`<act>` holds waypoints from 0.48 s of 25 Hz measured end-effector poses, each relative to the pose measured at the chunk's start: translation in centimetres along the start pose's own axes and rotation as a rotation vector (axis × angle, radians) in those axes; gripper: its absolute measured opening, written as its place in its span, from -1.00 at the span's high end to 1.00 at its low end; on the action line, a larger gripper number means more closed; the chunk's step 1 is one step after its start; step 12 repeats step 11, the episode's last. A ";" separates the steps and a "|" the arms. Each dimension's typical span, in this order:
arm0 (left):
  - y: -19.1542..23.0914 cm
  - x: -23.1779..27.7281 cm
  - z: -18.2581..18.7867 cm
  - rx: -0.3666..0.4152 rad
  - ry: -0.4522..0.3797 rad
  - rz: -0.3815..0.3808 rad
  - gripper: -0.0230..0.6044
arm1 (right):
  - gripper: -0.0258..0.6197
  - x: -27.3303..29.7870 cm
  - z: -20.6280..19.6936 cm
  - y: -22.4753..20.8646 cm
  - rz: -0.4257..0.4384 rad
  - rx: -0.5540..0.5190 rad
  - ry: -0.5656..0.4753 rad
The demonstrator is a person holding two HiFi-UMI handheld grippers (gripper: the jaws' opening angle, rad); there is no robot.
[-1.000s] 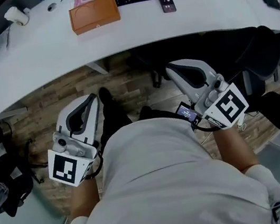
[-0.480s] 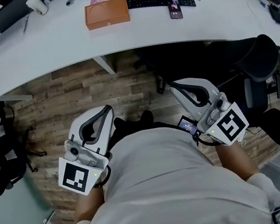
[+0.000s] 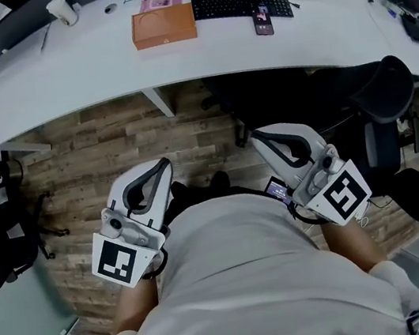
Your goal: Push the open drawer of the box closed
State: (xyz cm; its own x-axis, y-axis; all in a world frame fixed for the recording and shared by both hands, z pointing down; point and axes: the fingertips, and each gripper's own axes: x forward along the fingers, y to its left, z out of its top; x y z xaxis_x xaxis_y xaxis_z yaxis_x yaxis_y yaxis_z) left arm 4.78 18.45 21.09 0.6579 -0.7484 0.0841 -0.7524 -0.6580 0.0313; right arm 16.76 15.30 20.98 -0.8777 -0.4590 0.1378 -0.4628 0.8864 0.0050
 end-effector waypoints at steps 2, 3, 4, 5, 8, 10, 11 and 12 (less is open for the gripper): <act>-0.2 -0.1 0.1 0.002 -0.006 0.003 0.93 | 0.91 -0.2 0.1 0.2 0.006 -0.011 0.003; -0.4 -0.1 0.1 0.007 -0.007 0.005 0.93 | 0.91 -0.3 0.2 0.3 0.006 -0.015 0.000; -0.5 -0.1 0.1 0.011 -0.007 0.009 0.93 | 0.91 -0.4 0.3 0.3 0.006 -0.019 -0.005; -0.5 -0.1 0.0 0.012 -0.006 0.013 0.93 | 0.91 -0.5 0.4 0.3 0.006 -0.021 -0.009; -0.9 -0.1 0.0 0.006 -0.012 0.020 0.93 | 0.91 -0.9 0.5 0.3 0.007 -0.016 -0.014; -1.1 0.0 0.1 0.004 -0.015 0.021 0.93 | 0.91 -1.1 0.6 0.1 0.004 -0.015 -0.015; -1.2 0.0 0.1 0.003 -0.017 0.021 0.93 | 0.91 -1.2 0.6 0.0 0.002 -0.016 -0.015; -1.2 0.0 0.1 0.003 -0.017 0.021 0.93 | 0.91 -1.2 0.6 0.0 0.002 -0.016 -0.015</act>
